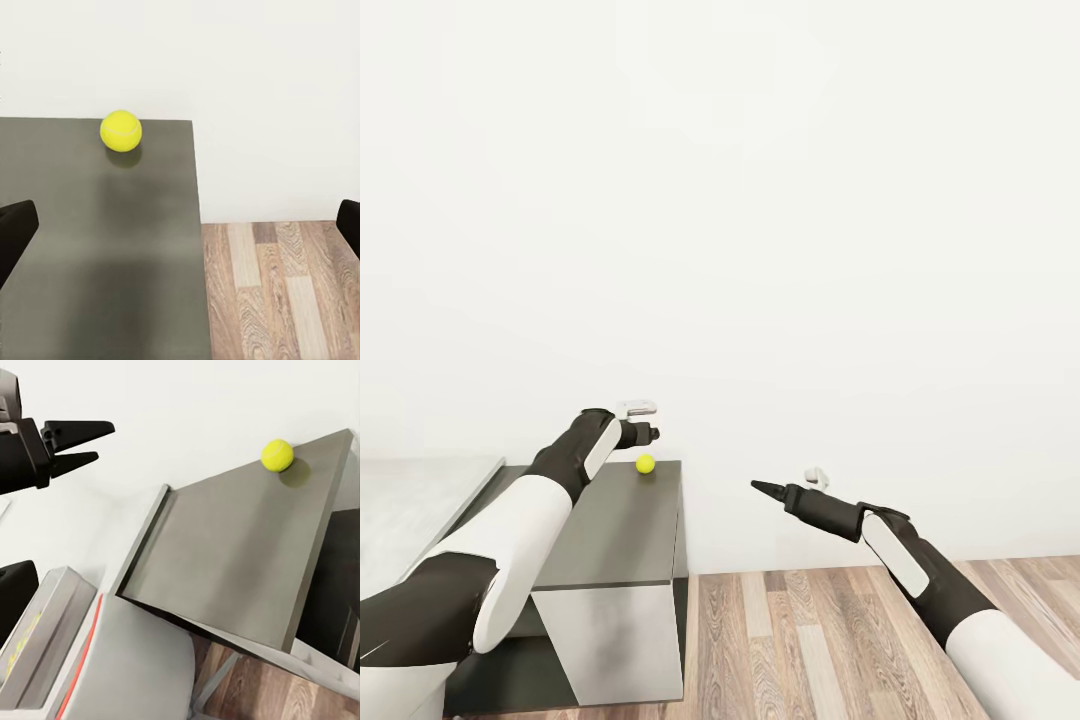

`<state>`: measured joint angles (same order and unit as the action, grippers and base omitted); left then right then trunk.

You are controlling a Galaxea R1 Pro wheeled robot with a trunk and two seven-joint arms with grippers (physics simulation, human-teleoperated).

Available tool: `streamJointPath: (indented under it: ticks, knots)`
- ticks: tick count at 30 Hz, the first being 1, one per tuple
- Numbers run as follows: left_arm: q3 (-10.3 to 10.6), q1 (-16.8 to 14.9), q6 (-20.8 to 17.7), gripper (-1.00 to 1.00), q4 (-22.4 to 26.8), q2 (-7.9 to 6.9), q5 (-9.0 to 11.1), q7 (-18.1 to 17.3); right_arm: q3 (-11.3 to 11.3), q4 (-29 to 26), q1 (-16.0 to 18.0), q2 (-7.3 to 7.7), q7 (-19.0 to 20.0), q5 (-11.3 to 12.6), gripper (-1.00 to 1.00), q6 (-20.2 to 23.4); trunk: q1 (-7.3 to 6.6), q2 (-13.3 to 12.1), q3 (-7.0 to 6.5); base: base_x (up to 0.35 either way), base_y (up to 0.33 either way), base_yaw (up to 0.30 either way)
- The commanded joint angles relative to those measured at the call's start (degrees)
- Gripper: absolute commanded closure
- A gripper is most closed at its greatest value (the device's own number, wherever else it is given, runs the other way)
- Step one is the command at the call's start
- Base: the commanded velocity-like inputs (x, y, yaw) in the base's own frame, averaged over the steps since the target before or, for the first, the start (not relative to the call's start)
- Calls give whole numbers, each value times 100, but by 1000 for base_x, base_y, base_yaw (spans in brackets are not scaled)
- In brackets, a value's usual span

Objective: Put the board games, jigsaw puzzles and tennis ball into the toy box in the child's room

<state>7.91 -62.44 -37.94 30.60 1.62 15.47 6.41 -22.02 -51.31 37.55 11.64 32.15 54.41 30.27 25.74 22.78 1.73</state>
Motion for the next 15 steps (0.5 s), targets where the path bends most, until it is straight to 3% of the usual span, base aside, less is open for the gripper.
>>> streamJointPath:
  ticks: [1,11,15]
  knots:
    - [31,-5,-21,-100,7,-3,61,56,-13,-2,7,5,-3,44,-100,22,4,14,14,0,0,0]
    - [30,-5,-21,-100,7,-3,56,62,-16,-9,-1,5,0,29,-100,15,4,14,14,5,0,0]
    - [35,-5,-27,-100,7,-3,53,62,-13,-10,-2,5,3,57,-100,28,4,14,14,188,0,0]
